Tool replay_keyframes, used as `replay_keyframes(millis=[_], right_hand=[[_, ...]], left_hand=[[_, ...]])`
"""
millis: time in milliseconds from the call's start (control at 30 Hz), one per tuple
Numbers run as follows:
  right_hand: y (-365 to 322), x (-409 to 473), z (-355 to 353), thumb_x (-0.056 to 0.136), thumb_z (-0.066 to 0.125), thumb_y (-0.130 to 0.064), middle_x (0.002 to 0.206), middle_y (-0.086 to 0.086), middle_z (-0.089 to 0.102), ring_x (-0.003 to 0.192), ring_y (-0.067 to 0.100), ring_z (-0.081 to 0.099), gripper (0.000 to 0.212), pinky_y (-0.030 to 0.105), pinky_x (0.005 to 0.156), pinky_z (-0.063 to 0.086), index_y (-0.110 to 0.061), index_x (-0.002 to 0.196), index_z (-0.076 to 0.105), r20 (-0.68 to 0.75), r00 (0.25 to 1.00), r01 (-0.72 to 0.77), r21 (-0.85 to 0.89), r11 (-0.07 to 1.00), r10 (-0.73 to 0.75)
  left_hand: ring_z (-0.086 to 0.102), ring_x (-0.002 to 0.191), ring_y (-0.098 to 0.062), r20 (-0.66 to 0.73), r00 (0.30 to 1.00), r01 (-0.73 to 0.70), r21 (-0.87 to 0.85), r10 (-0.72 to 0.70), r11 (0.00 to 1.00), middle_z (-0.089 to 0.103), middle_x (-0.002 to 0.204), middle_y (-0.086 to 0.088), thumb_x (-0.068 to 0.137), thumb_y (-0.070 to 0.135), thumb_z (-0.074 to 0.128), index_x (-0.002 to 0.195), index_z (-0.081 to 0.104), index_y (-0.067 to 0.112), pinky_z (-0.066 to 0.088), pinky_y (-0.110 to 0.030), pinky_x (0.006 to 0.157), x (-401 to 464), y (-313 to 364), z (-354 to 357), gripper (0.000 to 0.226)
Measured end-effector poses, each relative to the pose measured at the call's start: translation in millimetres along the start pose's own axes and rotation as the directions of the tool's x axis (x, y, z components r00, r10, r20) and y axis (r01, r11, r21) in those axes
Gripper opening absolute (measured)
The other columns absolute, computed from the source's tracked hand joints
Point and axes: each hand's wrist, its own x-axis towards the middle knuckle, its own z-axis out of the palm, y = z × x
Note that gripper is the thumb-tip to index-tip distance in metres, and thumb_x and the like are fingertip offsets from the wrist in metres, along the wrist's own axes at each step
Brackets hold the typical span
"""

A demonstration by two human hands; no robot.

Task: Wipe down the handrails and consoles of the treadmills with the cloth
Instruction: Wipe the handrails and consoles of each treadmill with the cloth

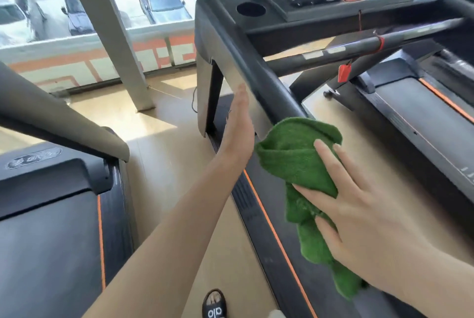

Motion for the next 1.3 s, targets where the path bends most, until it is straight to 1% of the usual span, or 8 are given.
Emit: replay_keyframes(millis=[100, 267, 367, 500, 667, 867, 1100, 1300], right_hand=[[6, 33, -3, 0.087, 0.04, -0.037, 0.162, 0.021, 0.023, 0.145, 0.045, 0.032, 0.051, 0.045, 0.12, 0.026, -0.032, 0.132, 0.065, 0.017, 0.999, -0.033, 0.066, 0.997, 0.032], [21, 128, -1, 0.091, 0.038, -0.045, 0.168, 0.006, -0.007, 0.155, 0.029, 0.0, 0.055, 0.037, 0.125, 0.008, -0.051, 0.146, 0.042, 0.188, 0.979, -0.123, 0.22, 0.968, 0.081], [29, 196, 0, 0.098, 0.045, -0.039, 0.169, 0.005, -0.01, 0.155, 0.025, -0.006, 0.05, 0.039, 0.126, 0.007, -0.05, 0.147, 0.041, 0.181, 0.982, -0.11, 0.269, 0.957, 0.062], [35, 262, 4, 0.098, 0.049, -0.036, 0.169, -0.001, -0.006, 0.155, 0.018, -0.003, 0.049, 0.041, 0.126, 0.011, -0.049, 0.145, 0.045, 0.168, 0.984, -0.124, 0.397, 0.909, 0.061], [43, 227, 13, 0.1, 0.051, -0.037, 0.169, -0.011, 0.002, 0.153, 0.014, 0.016, 0.05, 0.038, 0.122, 0.025, -0.052, 0.146, 0.042, 0.097, 0.99, -0.14, 0.609, 0.781, 0.102], [49, 133, 1, 0.098, 0.052, -0.04, 0.153, -0.047, -0.003, 0.139, -0.021, 0.02, 0.053, 0.002, 0.1, 0.028, -0.066, 0.141, 0.035, 0.163, 0.987, -0.138, 0.812, 0.567, 0.007], [51, 196, 5, 0.102, 0.046, -0.042, 0.162, -0.024, -0.025, 0.146, -0.004, -0.027, 0.055, 0.014, 0.114, -0.006, -0.054, 0.152, 0.025, 0.138, 0.985, 0.0, 0.588, 0.809, -0.1], [47, 311, 20, 0.098, 0.043, -0.036, 0.168, 0.012, -0.002, 0.154, 0.03, -0.004, 0.05, 0.039, 0.125, 0.0, -0.037, 0.149, 0.045, 0.048, 0.996, 0.053, 0.317, 0.947, -0.072]], left_hand=[[0.022, 0.15, -0.005, 0.004, 1.0, 0.016, 0.029, -0.016, 0.999, 0.027, 0.163, 0.016, 0.106, 0.058, 0.026, 0.158, 0.024, 0.039, 0.015, -0.04, 0.126, 16, -3, -8, 0.056], [0.042, 0.143, -0.018, 0.001, 1.0, 0.016, -0.005, -0.016, 1.0, 0.045, 0.156, 0.007, 0.102, 0.065, 0.03, 0.152, 0.039, 0.031, 0.032, -0.048, 0.12, 48, -2, -14, 0.062], [0.063, 0.122, -0.017, -0.007, 1.0, -0.004, -0.059, 0.004, 0.998, 0.07, 0.126, -0.002, 0.104, 0.06, 0.032, 0.131, 0.061, 0.023, 0.048, -0.042, 0.109, 67, 5, -15, 0.055], [0.055, 0.128, -0.006, -0.117, 0.99, -0.08, 0.037, 0.084, 0.996, 0.061, 0.139, 0.009, 0.094, 0.07, 0.032, 0.143, 0.053, 0.035, 0.042, -0.034, 0.112, 88, 12, -18, 0.063], [0.057, 0.125, -0.011, -0.143, 0.987, -0.063, 0.09, 0.076, 0.994, 0.064, 0.133, 0.004, 0.085, 0.08, 0.037, 0.135, 0.059, 0.027, 0.043, -0.041, 0.111, 118, 26, -8, 0.076], [0.037, 0.142, -0.006, -0.171, 0.981, -0.068, 0.13, 0.09, 0.989, 0.045, 0.152, 0.016, 0.087, 0.076, 0.036, 0.15, 0.042, 0.036, 0.025, -0.038, 0.122, 143, 24, -6, 0.074], [0.055, 0.086, -0.015, -0.382, 0.919, -0.109, -0.005, 0.099, 0.994, 0.059, 0.1, -0.004, 0.098, 0.044, 0.038, 0.1, 0.061, 0.013, 0.045, -0.028, 0.082, 178, 43, -22, 0.039], [0.057, 0.094, -0.018, -0.403, 0.913, -0.086, -0.047, 0.06, 0.995, 0.062, 0.107, -0.007, 0.103, 0.046, 0.035, 0.111, 0.061, 0.017, 0.05, -0.038, 0.091, 217, 57, -40, 0.04]])
